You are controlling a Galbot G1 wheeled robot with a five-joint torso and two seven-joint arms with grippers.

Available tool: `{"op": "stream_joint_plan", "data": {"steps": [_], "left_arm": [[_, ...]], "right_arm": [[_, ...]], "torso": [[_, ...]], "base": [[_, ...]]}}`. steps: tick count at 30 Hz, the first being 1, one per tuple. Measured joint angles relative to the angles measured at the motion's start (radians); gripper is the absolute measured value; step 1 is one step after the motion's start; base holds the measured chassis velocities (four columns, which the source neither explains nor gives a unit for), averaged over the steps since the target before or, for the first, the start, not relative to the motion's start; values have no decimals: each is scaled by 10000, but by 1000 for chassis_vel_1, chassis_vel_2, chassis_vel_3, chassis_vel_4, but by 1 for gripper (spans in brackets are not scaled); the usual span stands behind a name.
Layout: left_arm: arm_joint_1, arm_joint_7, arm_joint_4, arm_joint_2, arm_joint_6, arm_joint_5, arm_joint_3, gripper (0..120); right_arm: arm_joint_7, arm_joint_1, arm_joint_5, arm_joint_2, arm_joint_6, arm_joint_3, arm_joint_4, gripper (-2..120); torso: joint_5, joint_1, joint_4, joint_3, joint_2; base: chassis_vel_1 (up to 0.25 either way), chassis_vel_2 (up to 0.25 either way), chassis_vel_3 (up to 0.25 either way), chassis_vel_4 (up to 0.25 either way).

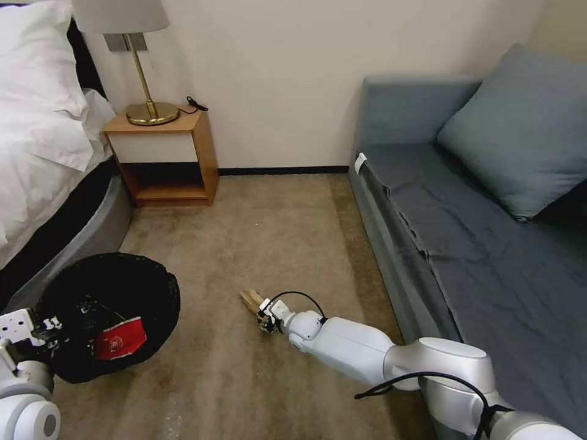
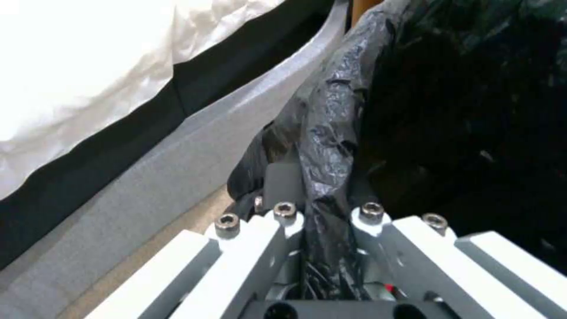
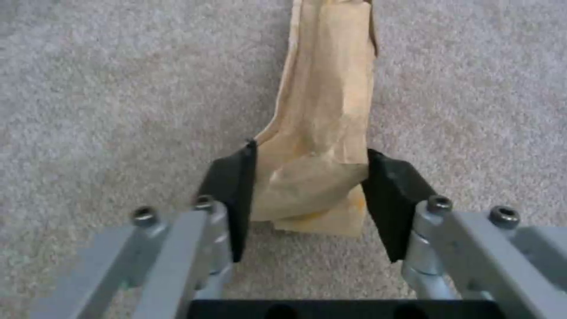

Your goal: Pick up the trash bin, then pick up the garbage on the floor and place it into the trash bin.

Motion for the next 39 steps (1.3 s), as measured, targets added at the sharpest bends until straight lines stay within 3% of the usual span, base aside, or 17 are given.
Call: {"op": "stream_joint_plan", "data": {"steps": [11, 19, 34, 39], "left_arm": [[65, 10, 6, -43, -62, 4, -28, 4], [98, 10, -14, -40, -81, 0, -76, 4], [-22, 20, 156, 30, -101, 21, -35, 4], [-100, 17, 299, 96, -98, 16, -42, 4]], "right_arm": [[-196, -67, -550, 71, 309, 22, -233, 1], [-266, -62, -626, -4, 395, 71, -119, 0], [846, 835, -1332, -982, -60, 626, 1576, 0], [1253, 1181, -1851, -1601, 75, 1562, 2441, 0]], "torso": [[0, 0, 0, 0, 1], [0, 0, 0, 0, 0], [2, 0, 0, 0, 0], [2, 0, -2, 0, 0]], "base": [[0, 0, 0, 0], [0, 0, 0, 0], [0, 0, 0, 0], [0, 0, 0, 0]]}}
